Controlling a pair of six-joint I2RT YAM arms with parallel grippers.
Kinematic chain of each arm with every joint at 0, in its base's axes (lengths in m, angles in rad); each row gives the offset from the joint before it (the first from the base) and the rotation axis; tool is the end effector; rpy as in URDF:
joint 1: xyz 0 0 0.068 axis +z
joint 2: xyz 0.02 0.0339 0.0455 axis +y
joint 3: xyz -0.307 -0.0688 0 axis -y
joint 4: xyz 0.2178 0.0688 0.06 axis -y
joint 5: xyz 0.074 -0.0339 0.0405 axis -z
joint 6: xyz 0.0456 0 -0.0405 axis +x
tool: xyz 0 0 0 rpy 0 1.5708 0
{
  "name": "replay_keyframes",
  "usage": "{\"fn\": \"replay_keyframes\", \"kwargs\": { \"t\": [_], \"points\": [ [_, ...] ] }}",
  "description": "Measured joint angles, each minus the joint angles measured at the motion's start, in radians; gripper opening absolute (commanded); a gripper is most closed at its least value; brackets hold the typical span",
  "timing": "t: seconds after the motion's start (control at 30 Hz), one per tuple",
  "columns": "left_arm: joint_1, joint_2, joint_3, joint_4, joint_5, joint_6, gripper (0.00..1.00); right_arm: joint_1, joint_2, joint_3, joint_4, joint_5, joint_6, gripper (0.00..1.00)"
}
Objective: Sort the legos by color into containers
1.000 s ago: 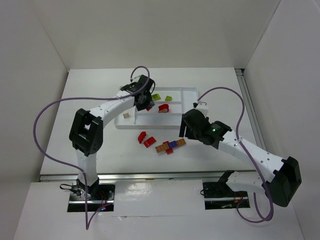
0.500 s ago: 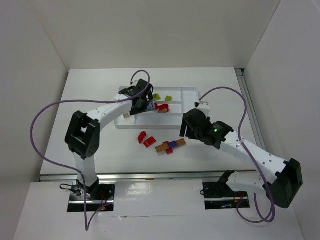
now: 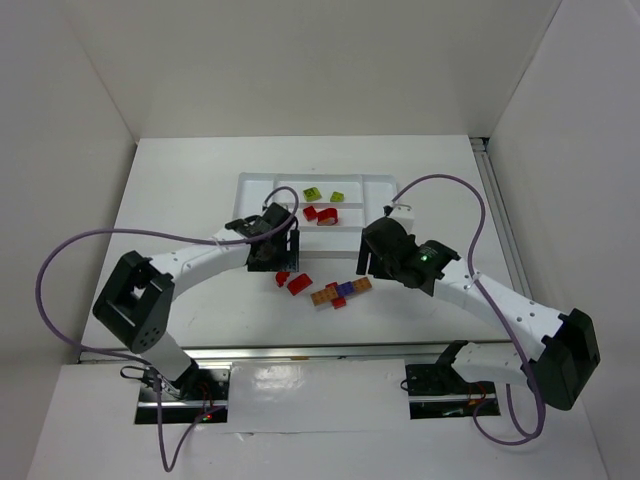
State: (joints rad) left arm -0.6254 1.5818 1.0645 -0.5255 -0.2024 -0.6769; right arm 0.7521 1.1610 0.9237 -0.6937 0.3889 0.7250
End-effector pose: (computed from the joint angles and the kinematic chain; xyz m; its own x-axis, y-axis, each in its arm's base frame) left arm 0.2503 -0.1694 0.2624 -0.8537 -0.1404 -0.5015 -0.0556 0.9821 -0.1802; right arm 0.1526 0.1191 0.3090 -0.7481 0.1404 -0.6486 0.0390 0.9850 0.1682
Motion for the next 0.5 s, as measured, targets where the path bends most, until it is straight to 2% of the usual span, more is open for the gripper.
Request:
{"fn": "replay_keyframes", "kwargs": {
  "t": [0.1,0.2,0.27,0.37,0.4,0.5],
  "points": [
    [0.000,0.053,0.004,0.022,0.009,-0.002,0.85,0.000,0.000,0.000,0.002,-0.001,-0.001,0.75],
    [-0.005,0.108,0.006,0.035,0.012,-0.008,0.75,0.000,0.000,0.000,0.002,-0.002,-0.001,0.75],
    [-0.006,0.132,0.006,0.036,0.011,-0.012,0.73,0.000,0.000,0.000,0.002,-0.003,-0.001,0.75],
    [-0.009,0.140,0.006,0.037,0.003,-0.017,0.57,0.000,0.000,0.000,0.002,-0.003,-0.001,0.75],
    [-0.010,0.140,0.006,0.040,-0.003,-0.018,0.46,0.000,0.000,0.000,0.002,-0.003,-0.001,0.75],
    [-0.010,0.138,0.006,0.039,-0.012,-0.031,0.29,0.000,0.000,0.000,0.002,-0.003,-0.001,0.75]
  ]
}}
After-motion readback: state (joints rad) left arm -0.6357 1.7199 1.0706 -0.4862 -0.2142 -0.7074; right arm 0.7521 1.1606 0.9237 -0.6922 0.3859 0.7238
